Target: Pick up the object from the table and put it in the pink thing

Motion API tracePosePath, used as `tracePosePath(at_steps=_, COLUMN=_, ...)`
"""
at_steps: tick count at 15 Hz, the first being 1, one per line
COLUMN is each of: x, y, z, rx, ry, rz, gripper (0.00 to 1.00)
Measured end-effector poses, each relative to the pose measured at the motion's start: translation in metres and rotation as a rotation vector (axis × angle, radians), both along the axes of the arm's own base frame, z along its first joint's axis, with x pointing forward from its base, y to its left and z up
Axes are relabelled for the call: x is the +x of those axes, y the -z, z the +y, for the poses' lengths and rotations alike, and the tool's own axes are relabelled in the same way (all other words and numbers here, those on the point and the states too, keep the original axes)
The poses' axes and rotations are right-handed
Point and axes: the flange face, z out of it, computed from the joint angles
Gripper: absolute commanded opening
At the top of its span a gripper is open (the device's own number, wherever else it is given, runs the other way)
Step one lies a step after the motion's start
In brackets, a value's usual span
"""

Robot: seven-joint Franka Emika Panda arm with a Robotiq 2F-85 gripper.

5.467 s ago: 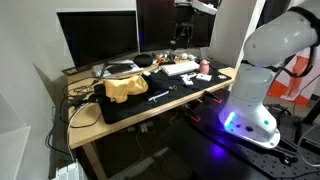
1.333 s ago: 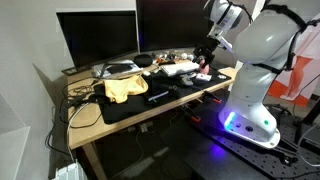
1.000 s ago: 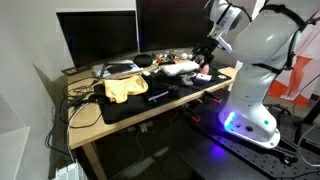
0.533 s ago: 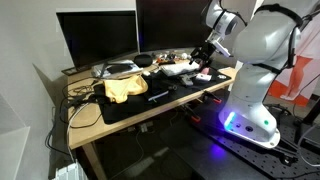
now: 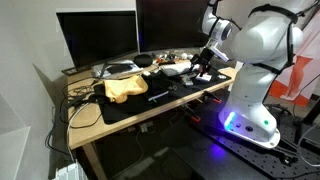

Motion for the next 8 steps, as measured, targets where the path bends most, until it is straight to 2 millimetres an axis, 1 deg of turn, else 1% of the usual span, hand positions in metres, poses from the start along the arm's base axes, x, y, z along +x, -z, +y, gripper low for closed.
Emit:
tracePosePath(at_steps=3, x=0.003, y=0.011, z=-0.005, rx=0.0, ry=0.001, rz=0.014, gripper=1.0)
tracePosePath(at_steps=6, x=0.009, y=0.016, z=-0.006, rx=-0.002, ry=-0.004, rz=0.021, gripper=1.0)
tracePosePath(at_steps=8, x=0.013, y=0.018, z=-0.004, rx=-0.005, ry=-0.008, rz=0.022, gripper=0.97)
